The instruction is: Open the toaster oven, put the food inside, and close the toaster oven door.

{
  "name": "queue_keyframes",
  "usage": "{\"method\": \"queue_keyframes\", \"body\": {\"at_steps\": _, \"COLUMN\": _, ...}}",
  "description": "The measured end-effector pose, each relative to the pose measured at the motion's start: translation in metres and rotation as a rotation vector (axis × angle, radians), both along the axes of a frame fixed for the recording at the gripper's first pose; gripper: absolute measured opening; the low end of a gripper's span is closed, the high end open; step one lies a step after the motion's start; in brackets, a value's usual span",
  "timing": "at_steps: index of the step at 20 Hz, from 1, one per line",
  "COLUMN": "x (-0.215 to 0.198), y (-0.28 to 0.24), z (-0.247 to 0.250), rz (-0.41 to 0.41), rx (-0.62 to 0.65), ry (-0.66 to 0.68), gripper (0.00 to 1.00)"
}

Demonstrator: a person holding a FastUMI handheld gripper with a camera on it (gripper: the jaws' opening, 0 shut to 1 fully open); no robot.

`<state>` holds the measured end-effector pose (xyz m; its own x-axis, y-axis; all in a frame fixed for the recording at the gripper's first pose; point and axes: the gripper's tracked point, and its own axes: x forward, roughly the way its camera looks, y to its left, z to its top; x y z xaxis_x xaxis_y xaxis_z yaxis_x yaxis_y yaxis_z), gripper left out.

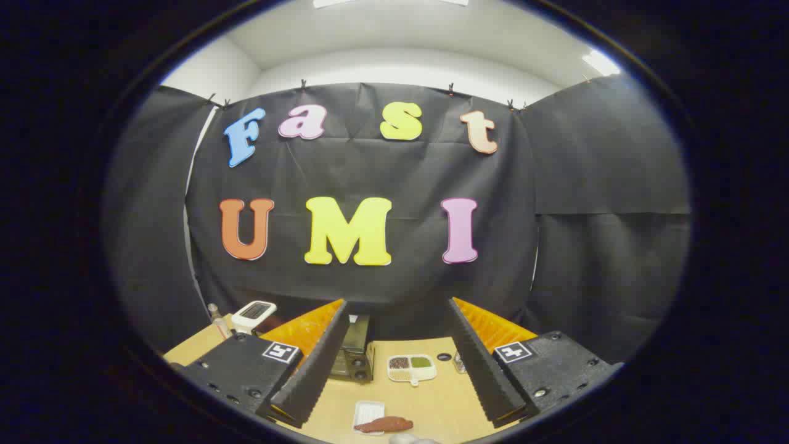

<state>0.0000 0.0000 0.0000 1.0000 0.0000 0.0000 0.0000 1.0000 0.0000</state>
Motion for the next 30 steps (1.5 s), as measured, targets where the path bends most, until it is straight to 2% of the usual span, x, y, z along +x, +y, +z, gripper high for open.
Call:
{"method": "queue_keyframes", "body": {"at_steps": 10, "x": 0.001, "y": 0.006, "z": -0.004, "rz": -0.051, "rx": 0.014, "ry": 0.020, "gripper": 1.00}}
{"method": "queue_keyframes", "body": {"at_steps": 16, "x": 0.011, "y": 0.033, "z": -0.004, "rz": -0.079, "rx": 0.023, "ry": -0.002, "gripper": 1.00}}
{"method": "queue_keyframes", "body": {"at_steps": 23, "x": 0.073, "y": 0.134, "z": -0.040, "rz": -0.012, "rx": -0.022, "ry": 0.012, "gripper": 1.00}}
{"method": "queue_keyframes", "body": {"at_steps": 30, "x": 0.163, "y": 0.226, "z": -0.135, "rz": 0.074, "rx": 0.005, "ry": 0.135, "gripper": 1.00}}
